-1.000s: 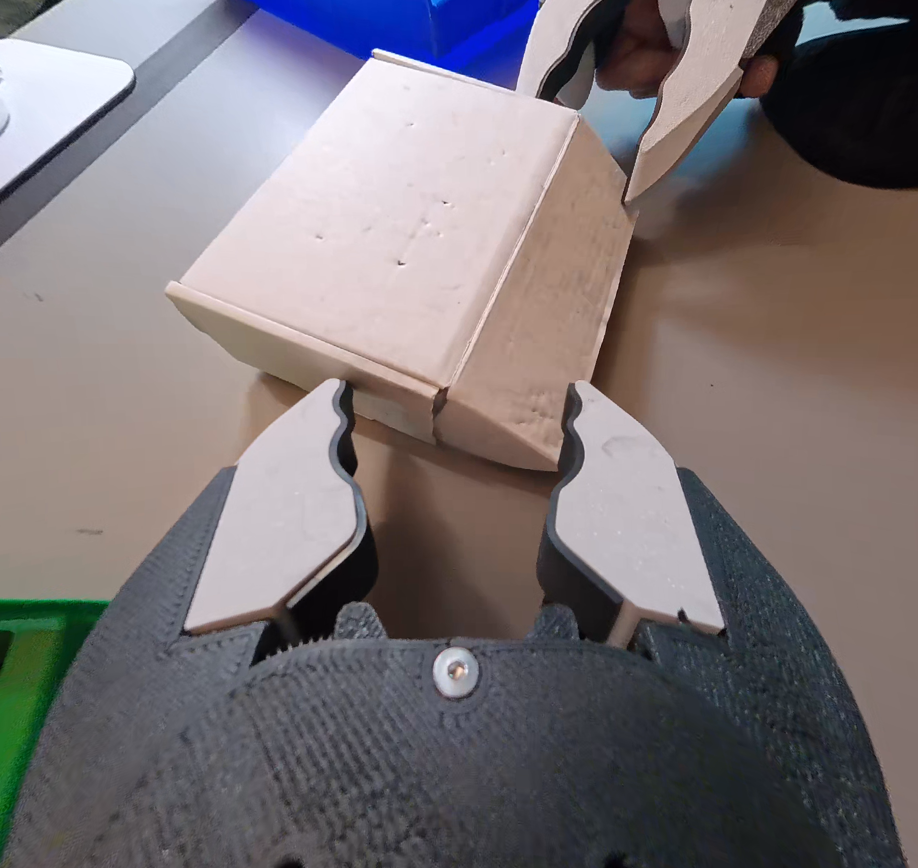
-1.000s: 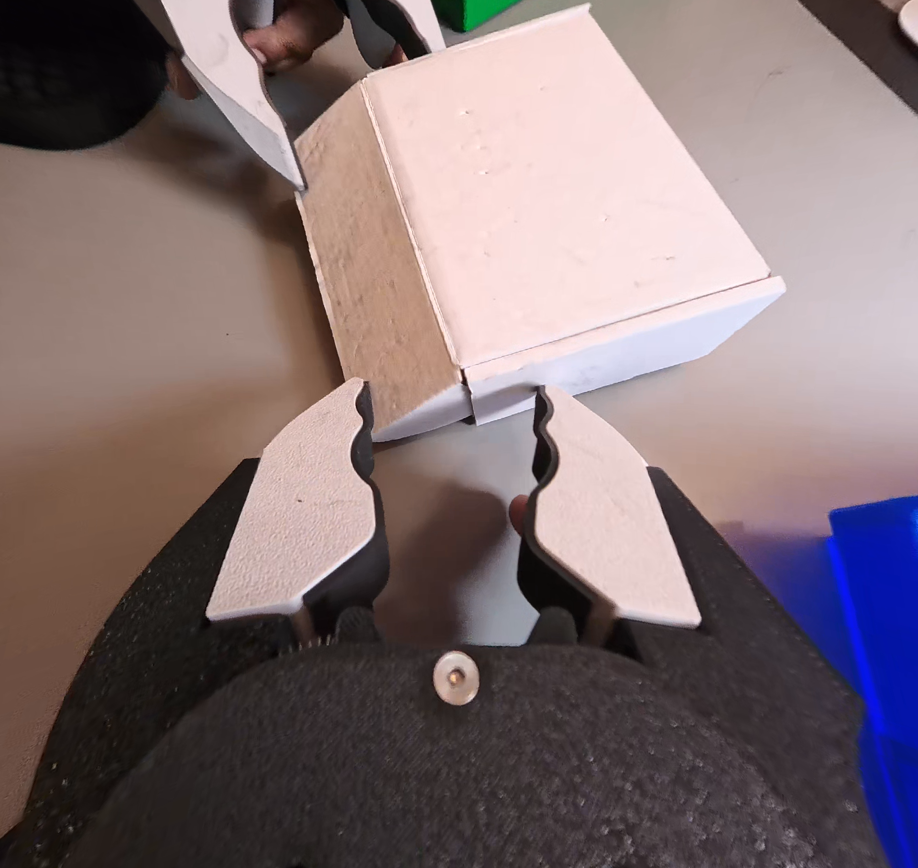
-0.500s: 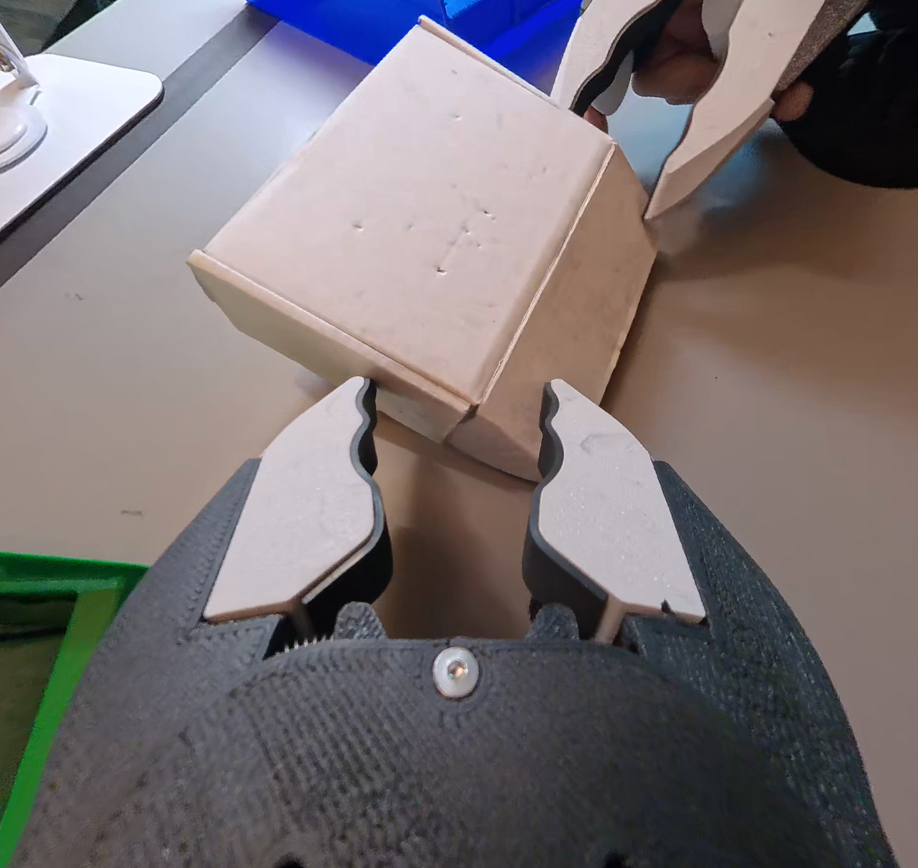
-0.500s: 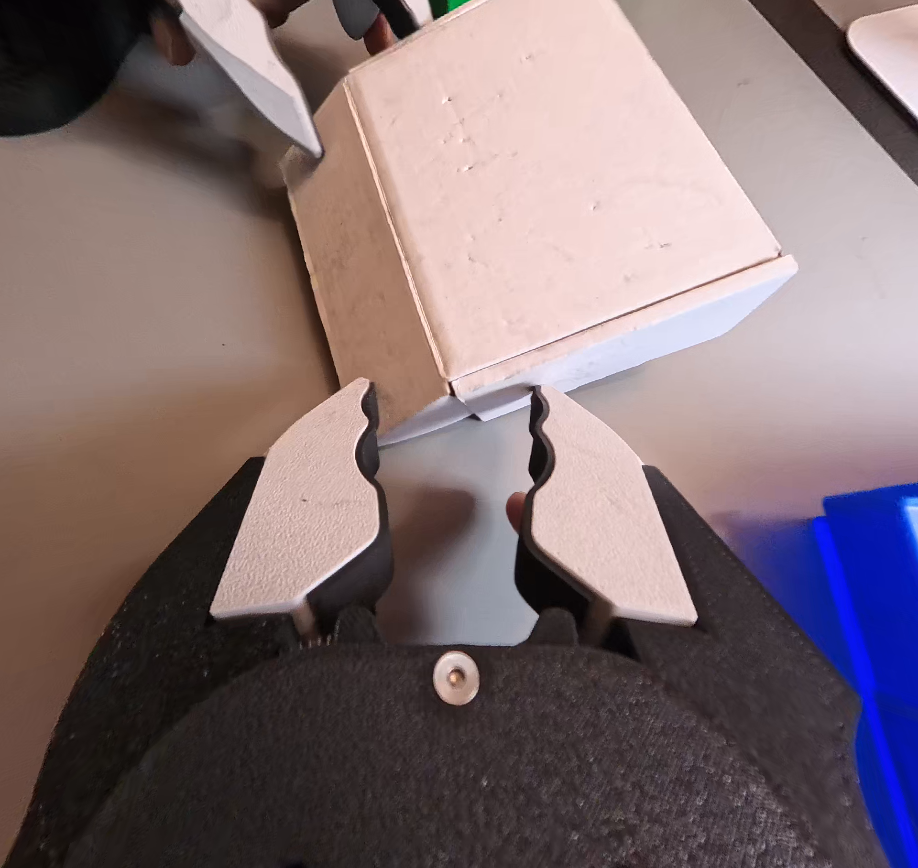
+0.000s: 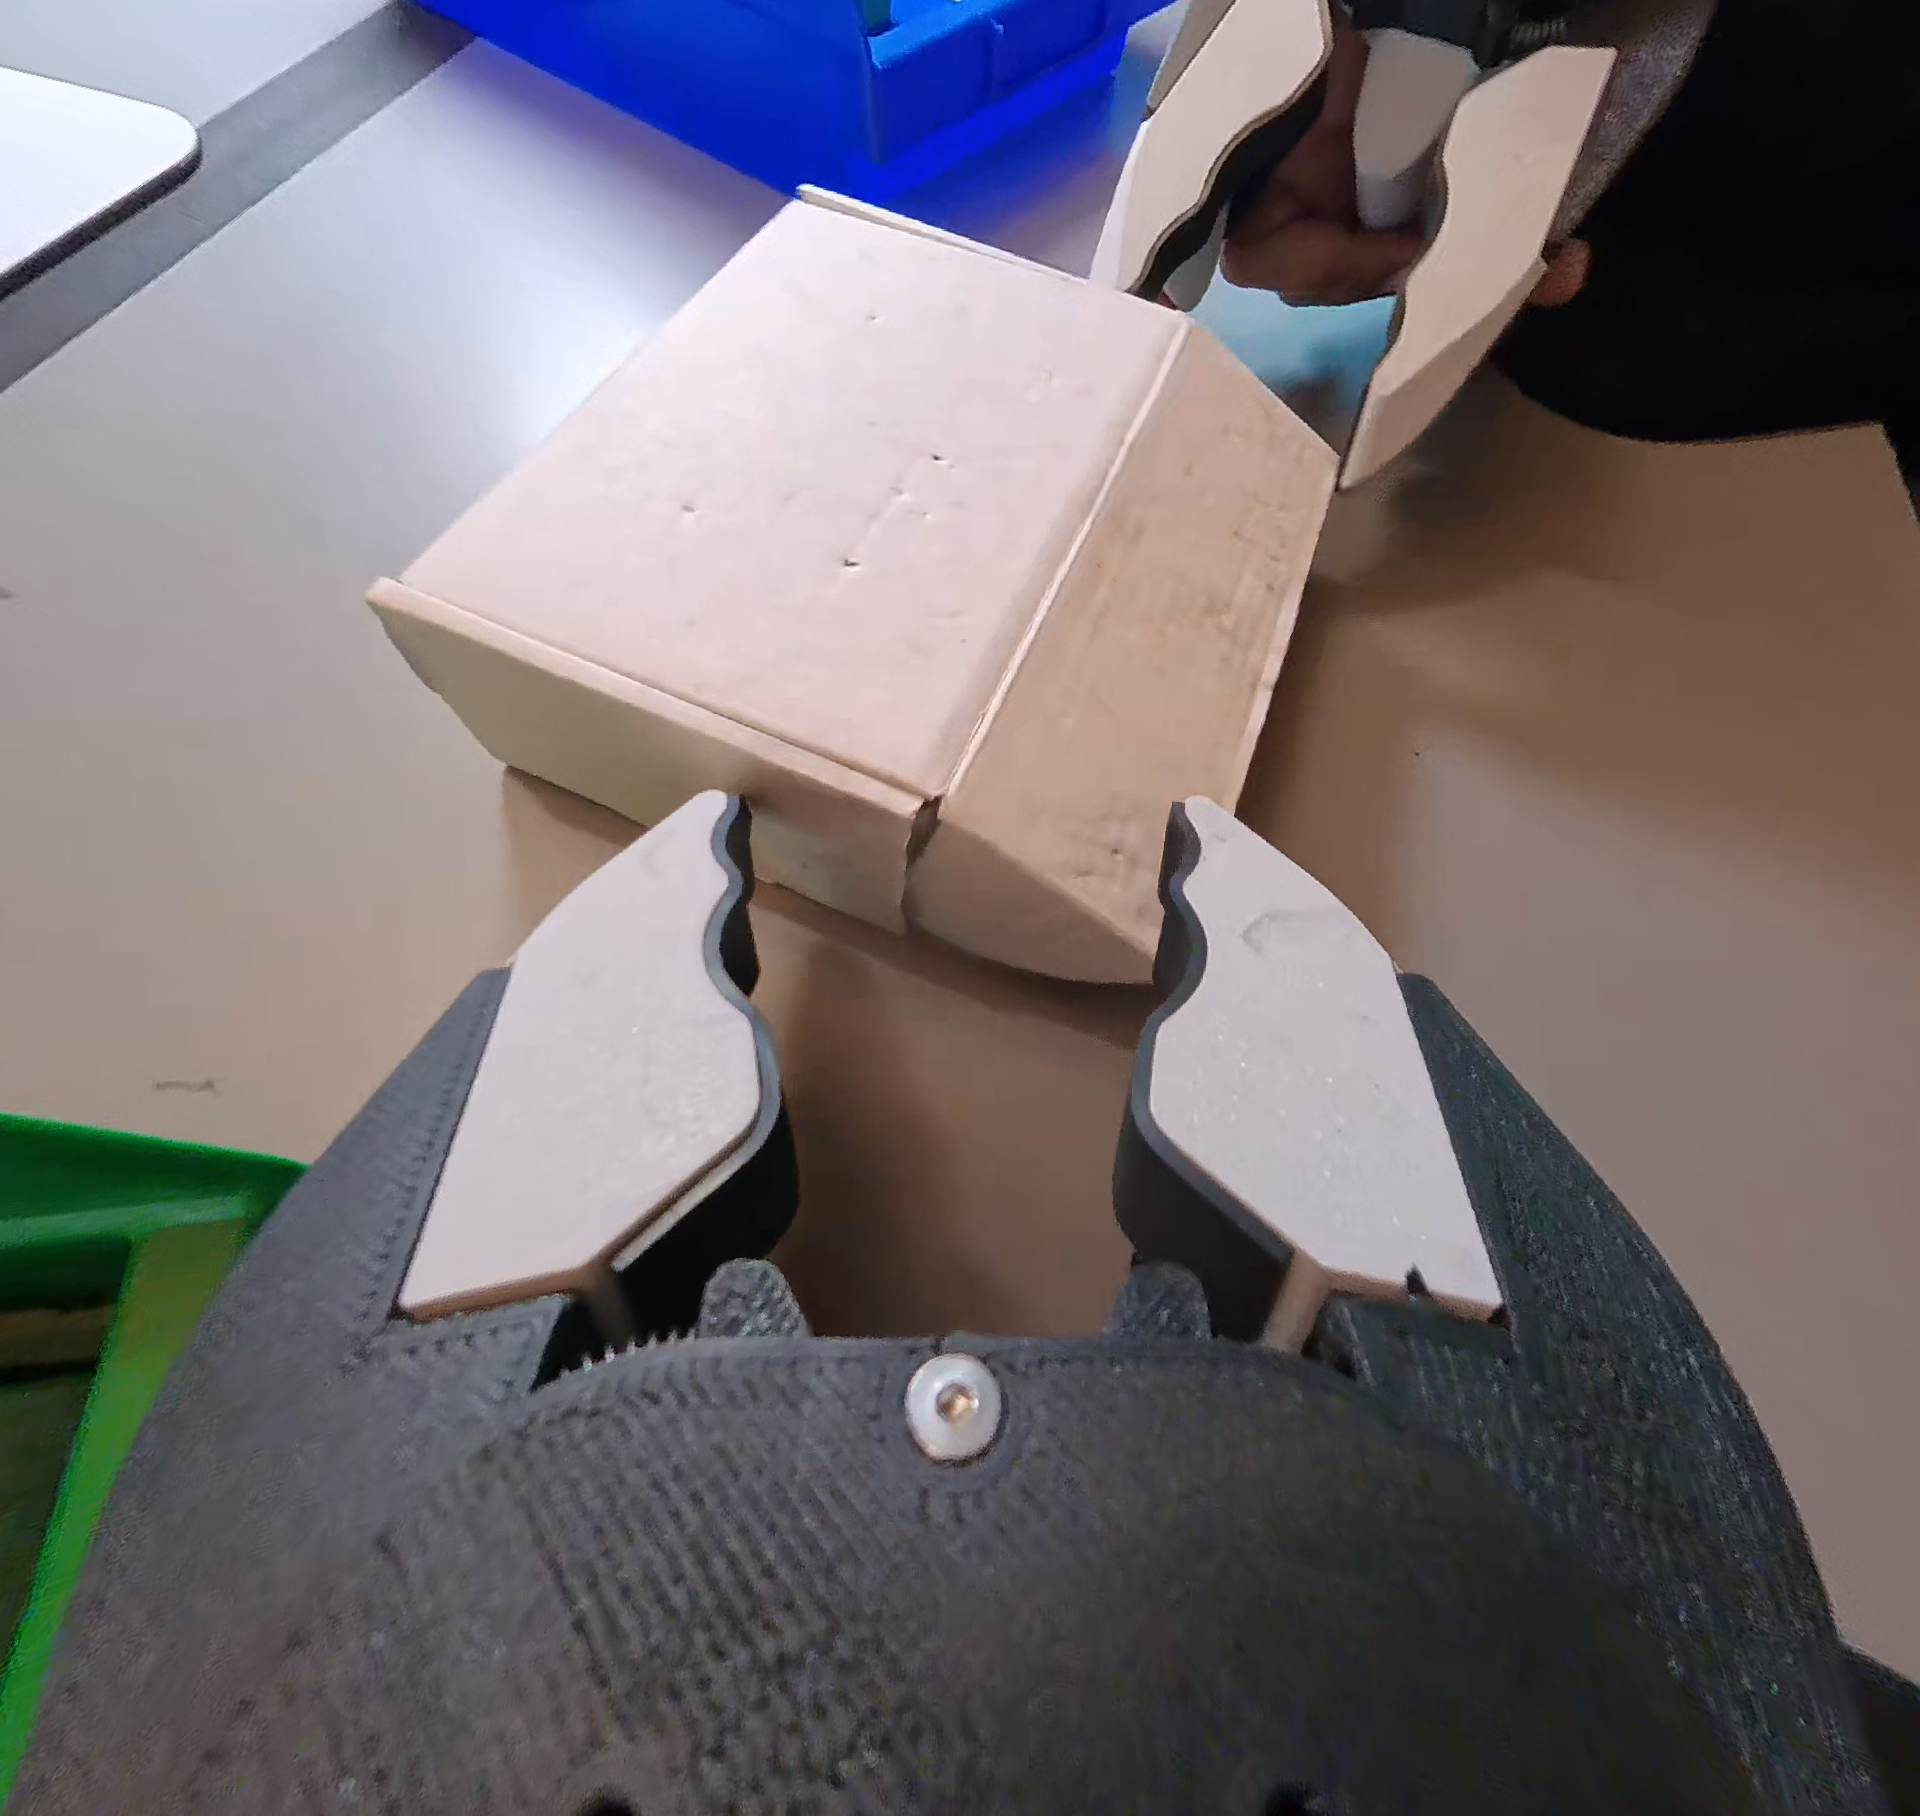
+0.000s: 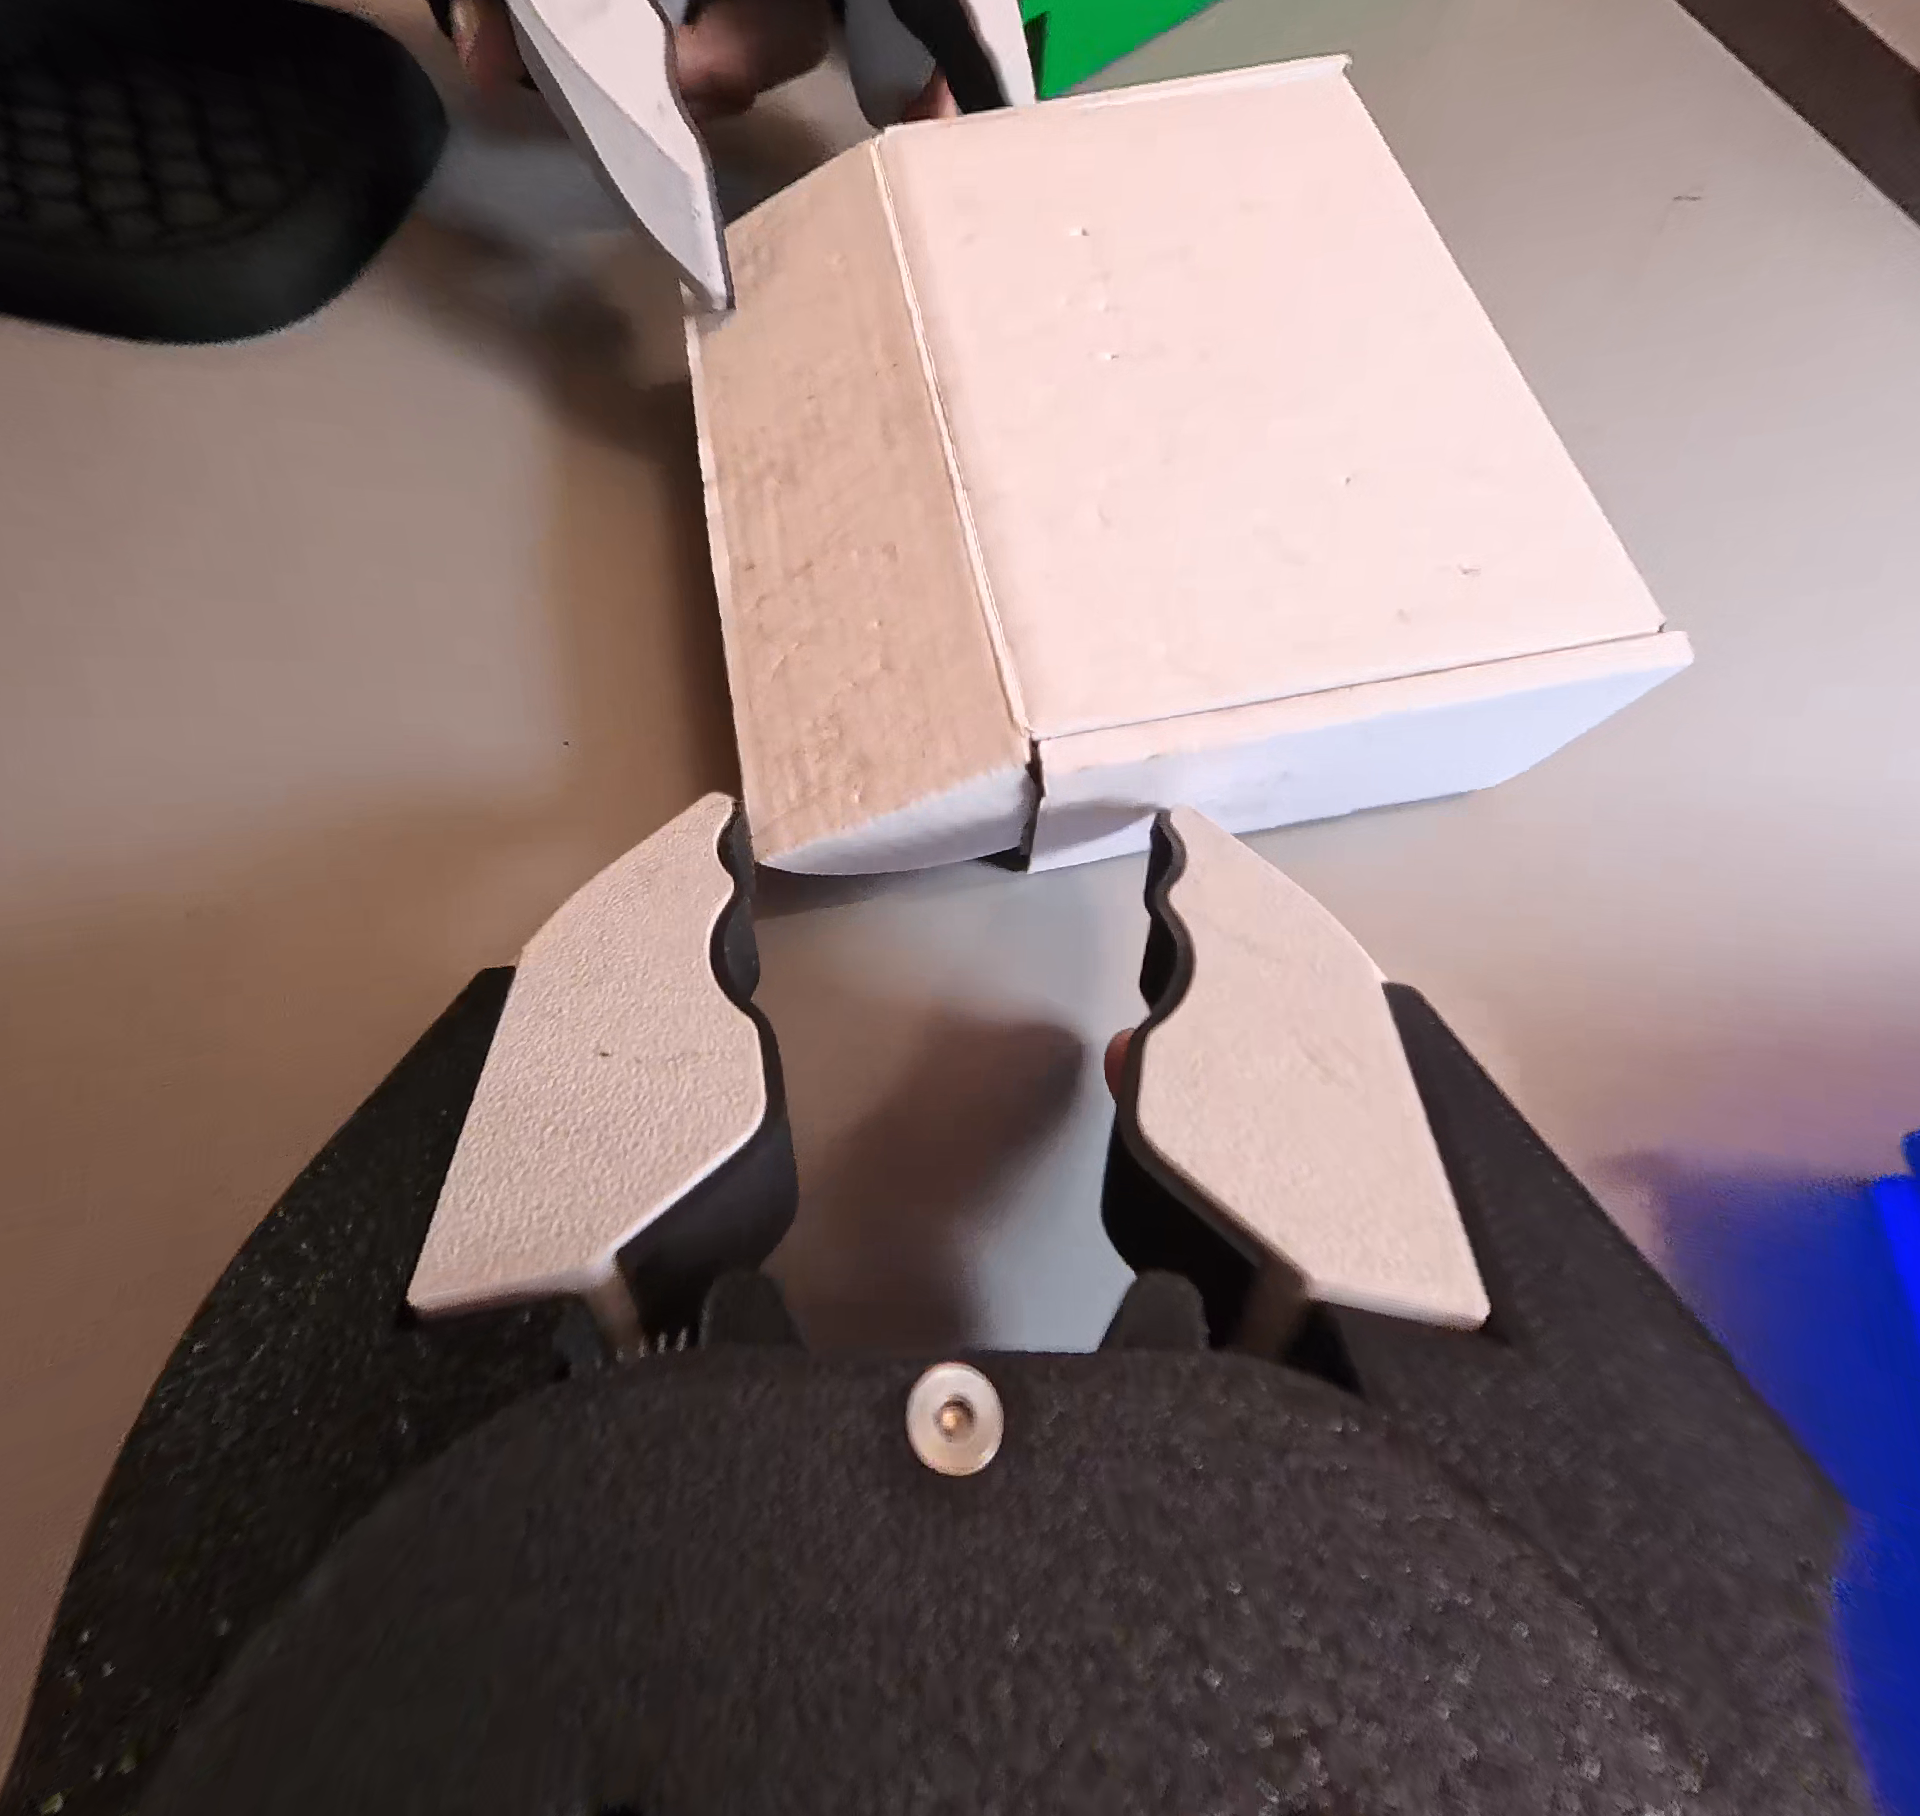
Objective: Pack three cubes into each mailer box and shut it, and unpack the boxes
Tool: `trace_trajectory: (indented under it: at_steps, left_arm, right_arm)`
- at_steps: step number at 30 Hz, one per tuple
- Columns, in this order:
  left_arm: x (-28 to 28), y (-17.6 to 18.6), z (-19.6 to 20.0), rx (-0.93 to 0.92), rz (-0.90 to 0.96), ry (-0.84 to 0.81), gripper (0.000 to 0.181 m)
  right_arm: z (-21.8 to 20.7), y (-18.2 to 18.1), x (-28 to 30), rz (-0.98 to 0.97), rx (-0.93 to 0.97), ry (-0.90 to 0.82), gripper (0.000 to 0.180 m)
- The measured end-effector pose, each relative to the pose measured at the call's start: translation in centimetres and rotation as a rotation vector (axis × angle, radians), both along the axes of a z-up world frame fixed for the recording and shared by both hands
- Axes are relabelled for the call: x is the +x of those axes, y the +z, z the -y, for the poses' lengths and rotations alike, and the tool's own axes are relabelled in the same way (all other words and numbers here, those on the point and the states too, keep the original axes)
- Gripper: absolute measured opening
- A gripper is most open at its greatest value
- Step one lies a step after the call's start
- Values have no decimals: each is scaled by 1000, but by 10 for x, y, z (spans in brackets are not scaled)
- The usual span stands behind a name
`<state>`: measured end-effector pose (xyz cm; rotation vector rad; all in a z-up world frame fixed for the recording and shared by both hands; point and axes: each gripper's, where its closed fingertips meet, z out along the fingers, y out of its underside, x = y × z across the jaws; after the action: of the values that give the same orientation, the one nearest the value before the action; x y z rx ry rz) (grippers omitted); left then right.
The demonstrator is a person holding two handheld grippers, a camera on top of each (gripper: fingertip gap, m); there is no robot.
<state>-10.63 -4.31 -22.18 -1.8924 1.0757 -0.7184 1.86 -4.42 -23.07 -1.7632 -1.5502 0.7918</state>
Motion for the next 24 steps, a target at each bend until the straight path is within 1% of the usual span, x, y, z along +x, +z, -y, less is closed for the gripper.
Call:
trace_trajectory:
  at_steps: [1, 2, 3, 4, 5, 6, 8, 10, 12, 14, 15, 18, 21, 24]
  left_arm:
    - [-1, 0, 0, -6, 3, -6, 74]
    - [-2, 0, -1, -8, 5, -3, 73]
    - [-4, 0, -2, -13, 9, 7, 71]
    - [-5, 1, -3, -24, 18, 15, 67]
    - [-4, 1, -2, -36, 30, 18, 63]
    - [-3, 1, -1, -42, 35, 21, 61]
    - [-3, -1, -2, -39, 6, 50, 55]
    - [-5, 0, -2, -68, -42, 103, 44]
    - [-7, 2, 3, -110, -77, 163, 35]
    - [-4, 1, 15, -155, -99, 173, 35]
    - [-2, 0, 18, -144, -108, 185, 34]
    - [2, -4, 17, -89, -121, 241, 32]
    - [1, -3, 13, -90, -79, 290, 24]
    - [3, -2, 11, -62, -73, 304, 22]
  right_arm:
    - [-2, 1, 3, -3, -12, -6, 68]
    - [-4, 1, 6, 5, -20, -15, 60]
    - [-2, 2, 10, 11, -41, -11, 46]
    - [3, 5, 12, 1, -84, 6, 40]
    - [10, 7, 12, -7, -143, 15, 41]
    - [10, 7, 10, -12, -189, -14, 42]
    - [8, 7, 6, -24, -256, -65, 52]
    - [4, 4, 4, -19, -307, -120, 51]
    - [0, 4, 2, -29, -326, -147, 46]
    - [-3, 2, 3, -18, -322, -172, 44]
    - [-2, 1, 2, -21, -328, -169, 44]
    - [-3, 0, 1, -19, -353, -181, 41]
    - [-3, 0, 3, -26, -363, -180, 40]
    - [-2, -2, 5, -28, -351, -173, 38]
